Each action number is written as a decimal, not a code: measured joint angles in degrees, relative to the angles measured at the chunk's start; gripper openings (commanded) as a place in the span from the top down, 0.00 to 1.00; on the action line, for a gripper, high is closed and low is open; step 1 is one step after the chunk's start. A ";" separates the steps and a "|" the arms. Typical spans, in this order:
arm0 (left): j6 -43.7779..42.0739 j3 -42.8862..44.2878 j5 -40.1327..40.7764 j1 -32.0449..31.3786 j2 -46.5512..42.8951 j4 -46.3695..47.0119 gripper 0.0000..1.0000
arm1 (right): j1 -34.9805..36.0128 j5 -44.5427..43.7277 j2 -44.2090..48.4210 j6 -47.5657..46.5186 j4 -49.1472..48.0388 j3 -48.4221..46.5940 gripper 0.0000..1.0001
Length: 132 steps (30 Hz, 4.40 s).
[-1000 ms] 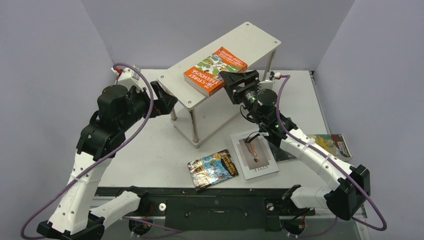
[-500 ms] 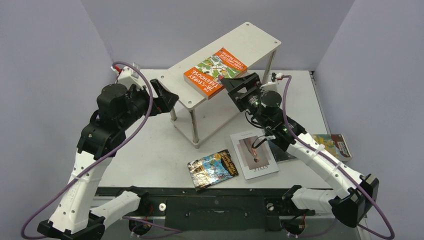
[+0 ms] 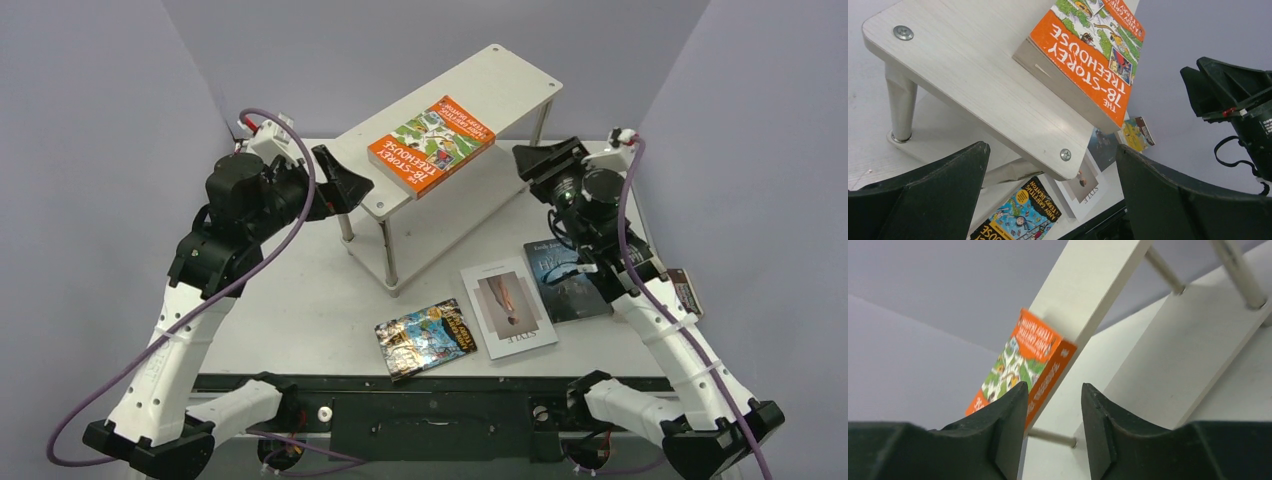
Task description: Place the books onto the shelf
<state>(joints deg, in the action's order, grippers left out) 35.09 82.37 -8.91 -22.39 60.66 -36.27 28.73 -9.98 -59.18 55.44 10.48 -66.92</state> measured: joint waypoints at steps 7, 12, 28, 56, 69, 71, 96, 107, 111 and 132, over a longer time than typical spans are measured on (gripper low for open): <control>1.01 1.31 -1.44 0.00 0.74 1.31 0.02 | -8.20 5.88 -9.51 -6.99 1.95 -14.47 0.42; 1.64 1.31 -1.46 0.13 0.61 0.70 0.04 | -9.27 13.16 -21.66 -10.84 4.55 -27.32 0.34; 5.31 -1.46 -5.40 0.74 -1.16 0.92 0.03 | -9.25 25.35 -33.81 -12.83 7.74 -33.09 0.30; 8.24 -1.97 -12.35 0.76 3.04 6.71 0.02 | -5.16 28.46 -31.71 -12.37 7.17 -31.21 0.31; 9.27 -1.95 -12.35 0.76 3.50 8.55 0.02 | -4.98 29.40 -33.90 -12.39 7.48 -33.99 0.31; 9.33 -1.95 -12.35 0.76 3.63 9.11 0.02 | -4.94 29.64 -34.27 -12.59 7.61 -34.49 0.31; 8.83 -1.97 -10.08 0.76 3.63 8.98 0.04 | -4.22 26.38 -33.09 -13.05 7.13 -32.30 0.25; -0.31 2.91 2.49 1.27 -2.99 -1.18 0.04 | -17.09 17.79 -8.11 -11.02 0.02 -12.09 0.25; -3.32 0.55 5.81 1.49 -8.39 -3.23 0.04 | -16.90 14.64 1.29 -13.07 0.79 -4.46 0.25; 3.26 -52.76 14.64 -16.96 -30.62 8.41 0.15 | -2.97 4.07 12.59 -0.04 10.23 40.26 0.32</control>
<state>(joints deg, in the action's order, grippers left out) 38.35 29.61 5.74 -39.35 30.04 -27.86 25.76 -5.91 -46.59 55.40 20.71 -26.65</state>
